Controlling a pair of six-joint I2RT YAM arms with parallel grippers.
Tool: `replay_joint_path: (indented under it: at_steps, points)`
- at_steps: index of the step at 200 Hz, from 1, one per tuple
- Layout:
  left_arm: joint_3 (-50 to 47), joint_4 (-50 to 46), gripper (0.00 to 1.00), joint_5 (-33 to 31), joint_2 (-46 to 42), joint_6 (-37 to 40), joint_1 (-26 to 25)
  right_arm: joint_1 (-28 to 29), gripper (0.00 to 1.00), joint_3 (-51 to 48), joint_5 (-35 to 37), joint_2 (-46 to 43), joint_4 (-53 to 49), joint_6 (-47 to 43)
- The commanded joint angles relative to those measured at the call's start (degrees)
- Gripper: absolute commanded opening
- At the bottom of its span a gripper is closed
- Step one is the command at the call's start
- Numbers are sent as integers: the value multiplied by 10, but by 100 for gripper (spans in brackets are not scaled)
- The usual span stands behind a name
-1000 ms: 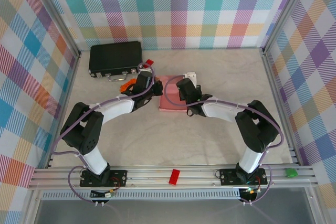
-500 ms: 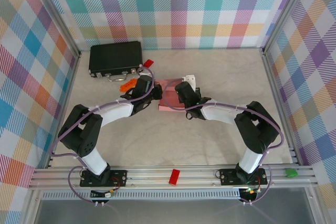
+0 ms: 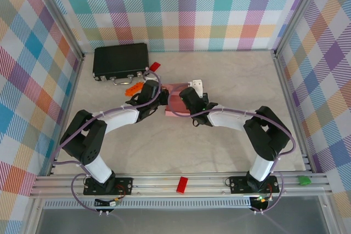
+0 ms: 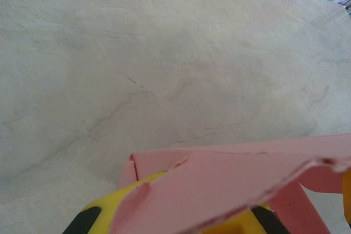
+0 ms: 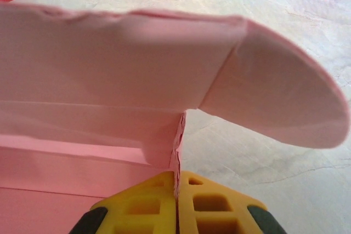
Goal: Fold the paper box
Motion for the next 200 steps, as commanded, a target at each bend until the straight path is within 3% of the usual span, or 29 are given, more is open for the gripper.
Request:
replay_joint_path:
  at_steps: [1,97,162,200]
  points:
    - [-20,-25,10,14,-5,-7,-13,12,9,18,6,14,-15,14]
    - [-52,-16,10,7,-11,-4,-18,23,8,12,17,19,-27,32]
    - [-49,-13,18,7,-7,-5,-19,25,14,42,17,30,-60,64]
    - [-48,-13,16,7,-5,-6,-20,25,12,54,17,34,-79,76]
